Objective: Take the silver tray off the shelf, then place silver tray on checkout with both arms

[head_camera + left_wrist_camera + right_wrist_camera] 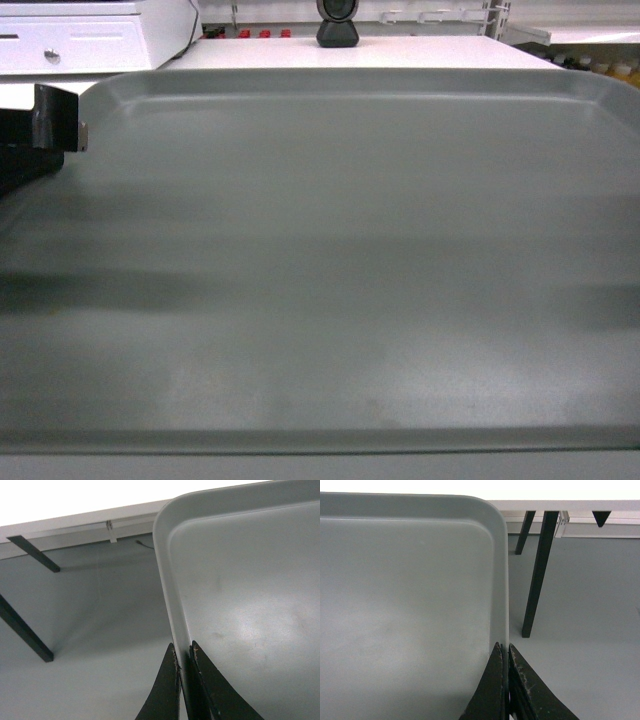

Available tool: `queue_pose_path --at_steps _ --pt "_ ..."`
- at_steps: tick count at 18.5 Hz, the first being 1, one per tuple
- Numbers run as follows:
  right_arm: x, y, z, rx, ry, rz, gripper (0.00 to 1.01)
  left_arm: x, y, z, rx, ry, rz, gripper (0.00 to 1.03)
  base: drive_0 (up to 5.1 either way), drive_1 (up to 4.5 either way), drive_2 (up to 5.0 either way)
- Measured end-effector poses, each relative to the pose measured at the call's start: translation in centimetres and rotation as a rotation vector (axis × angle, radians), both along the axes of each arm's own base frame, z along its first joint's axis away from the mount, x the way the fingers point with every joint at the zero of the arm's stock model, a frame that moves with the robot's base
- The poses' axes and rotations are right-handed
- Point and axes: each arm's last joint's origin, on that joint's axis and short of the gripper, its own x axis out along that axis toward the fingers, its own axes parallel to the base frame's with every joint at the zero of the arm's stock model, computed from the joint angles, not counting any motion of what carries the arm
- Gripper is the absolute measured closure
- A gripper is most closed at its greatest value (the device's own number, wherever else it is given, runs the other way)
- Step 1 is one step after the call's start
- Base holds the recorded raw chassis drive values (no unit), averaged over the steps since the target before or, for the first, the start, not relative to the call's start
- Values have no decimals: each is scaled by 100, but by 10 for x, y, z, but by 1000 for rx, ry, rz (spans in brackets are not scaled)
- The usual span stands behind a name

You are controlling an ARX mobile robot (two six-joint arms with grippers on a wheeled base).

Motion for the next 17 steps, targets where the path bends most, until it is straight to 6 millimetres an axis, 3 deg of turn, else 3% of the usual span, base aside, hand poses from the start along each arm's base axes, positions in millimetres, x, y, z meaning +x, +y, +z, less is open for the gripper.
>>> queue_pose_path --at_steps 17 --pt "0 0 0 0 -1 2 99 0 0 0 0 -1 -1 99 -1 431 -433"
